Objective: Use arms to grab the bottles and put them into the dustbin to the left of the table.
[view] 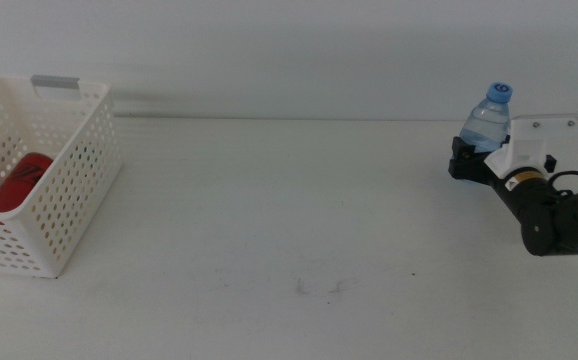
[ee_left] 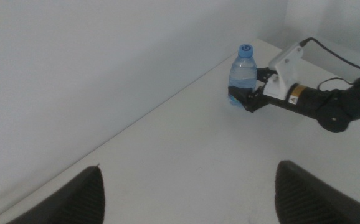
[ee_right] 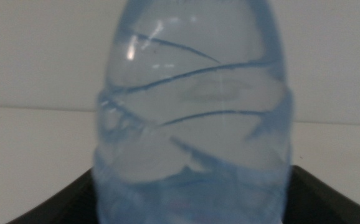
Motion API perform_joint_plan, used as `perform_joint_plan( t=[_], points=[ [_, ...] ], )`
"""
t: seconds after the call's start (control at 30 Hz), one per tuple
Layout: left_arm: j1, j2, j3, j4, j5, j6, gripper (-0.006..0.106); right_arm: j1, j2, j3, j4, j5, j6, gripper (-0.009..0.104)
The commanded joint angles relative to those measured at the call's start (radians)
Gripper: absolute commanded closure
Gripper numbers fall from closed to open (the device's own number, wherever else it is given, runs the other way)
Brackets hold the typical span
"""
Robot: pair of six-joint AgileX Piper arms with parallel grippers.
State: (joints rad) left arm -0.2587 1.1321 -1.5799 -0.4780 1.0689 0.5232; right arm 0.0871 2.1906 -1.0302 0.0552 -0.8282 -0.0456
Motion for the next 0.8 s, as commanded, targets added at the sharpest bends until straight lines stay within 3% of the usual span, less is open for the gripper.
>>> perform_joint_plan(
  t=[0.0,0.07,0.13,0.23,0.3,0.33,0.4,0.77],
  points=[
    [-0.006,-0.002,-0.001,-0.001,-0.013,-0.001,0.007,-0.007,0.035,-0.049,-0.007,0.000,-0.012,0.005],
    [-0.006,-0.002,-0.001,-0.001,-0.013,-0.001,0.007,-0.007,0.054,-0.084,-0.009,0.011,-0.012,0.010],
    [-0.006,-0.002,-0.001,-0.001,-0.013,-0.001,0.007,-0.007,0.061,-0.115,-0.021,0.054,-0.012,0.024],
    [-0.006,-0.002,-0.001,-0.001,-0.013,-0.001,0.007,-0.007,0.061,-0.154,-0.070,0.135,-0.010,0.060],
    [-0.006,-0.002,-0.001,-0.001,-0.013,-0.001,0.007,0.004,0.057,-0.175,-0.167,0.179,0.025,0.092],
    [-0.006,-0.002,-0.001,-0.001,-0.013,-0.001,0.007,0.016,0.047,-0.180,-0.228,0.184,0.064,0.097],
    [-0.006,-0.002,-0.001,-0.001,-0.013,-0.001,0.007,0.056,0.018,-0.186,-0.317,0.179,0.107,0.096],
    [-0.006,-0.002,-0.001,-0.001,-0.015,-0.001,0.007,0.363,0.035,-0.357,-0.314,0.237,0.128,0.096]
  ],
)
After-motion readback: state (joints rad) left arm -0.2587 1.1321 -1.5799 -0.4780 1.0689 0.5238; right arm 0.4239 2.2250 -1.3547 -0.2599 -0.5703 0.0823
